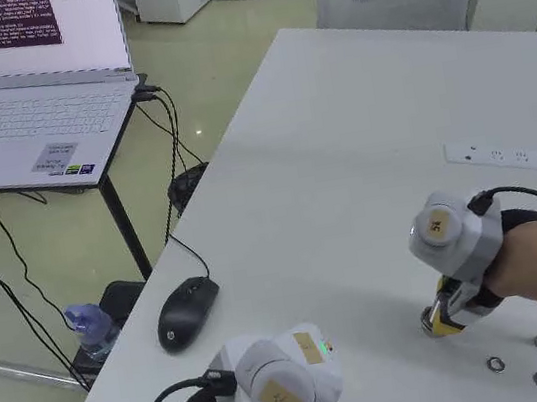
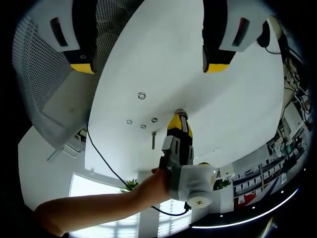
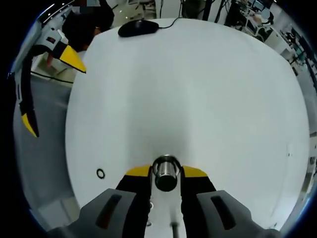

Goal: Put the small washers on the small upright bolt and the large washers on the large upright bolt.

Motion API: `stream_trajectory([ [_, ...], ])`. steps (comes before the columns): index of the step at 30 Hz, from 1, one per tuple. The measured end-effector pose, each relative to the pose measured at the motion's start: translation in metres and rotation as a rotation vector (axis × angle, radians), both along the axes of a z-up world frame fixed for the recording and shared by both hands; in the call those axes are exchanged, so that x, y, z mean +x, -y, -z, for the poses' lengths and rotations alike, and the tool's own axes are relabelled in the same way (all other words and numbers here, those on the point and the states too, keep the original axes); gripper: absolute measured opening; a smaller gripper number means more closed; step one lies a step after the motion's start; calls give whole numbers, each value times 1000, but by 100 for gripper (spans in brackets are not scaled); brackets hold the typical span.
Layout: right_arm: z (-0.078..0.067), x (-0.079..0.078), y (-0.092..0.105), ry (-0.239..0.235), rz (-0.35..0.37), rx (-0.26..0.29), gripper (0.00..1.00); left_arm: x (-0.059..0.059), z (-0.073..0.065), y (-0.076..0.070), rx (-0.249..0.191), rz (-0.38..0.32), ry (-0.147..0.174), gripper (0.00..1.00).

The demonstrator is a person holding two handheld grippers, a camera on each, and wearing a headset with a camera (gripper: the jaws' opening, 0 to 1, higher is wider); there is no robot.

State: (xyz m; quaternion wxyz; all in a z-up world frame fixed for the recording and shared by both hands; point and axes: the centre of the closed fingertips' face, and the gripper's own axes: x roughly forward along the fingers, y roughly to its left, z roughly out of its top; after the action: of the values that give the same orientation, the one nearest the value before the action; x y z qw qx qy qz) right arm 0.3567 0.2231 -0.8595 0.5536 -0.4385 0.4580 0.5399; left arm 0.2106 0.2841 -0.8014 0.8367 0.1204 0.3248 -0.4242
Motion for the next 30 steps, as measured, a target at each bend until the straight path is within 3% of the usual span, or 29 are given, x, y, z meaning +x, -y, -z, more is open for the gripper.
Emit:
stream_trajectory([
  [22, 2, -3, -1, 13, -39, 3, 24, -4, 3, 4, 16, 11, -12, 84],
  [26, 0, -4, -4, 20, -45, 30, 33, -6, 2, 4, 19, 5, -11, 84],
  [30, -4, -4, -3, 14, -41, 43, 34, -7, 1, 4, 20, -3, -9, 84],
])
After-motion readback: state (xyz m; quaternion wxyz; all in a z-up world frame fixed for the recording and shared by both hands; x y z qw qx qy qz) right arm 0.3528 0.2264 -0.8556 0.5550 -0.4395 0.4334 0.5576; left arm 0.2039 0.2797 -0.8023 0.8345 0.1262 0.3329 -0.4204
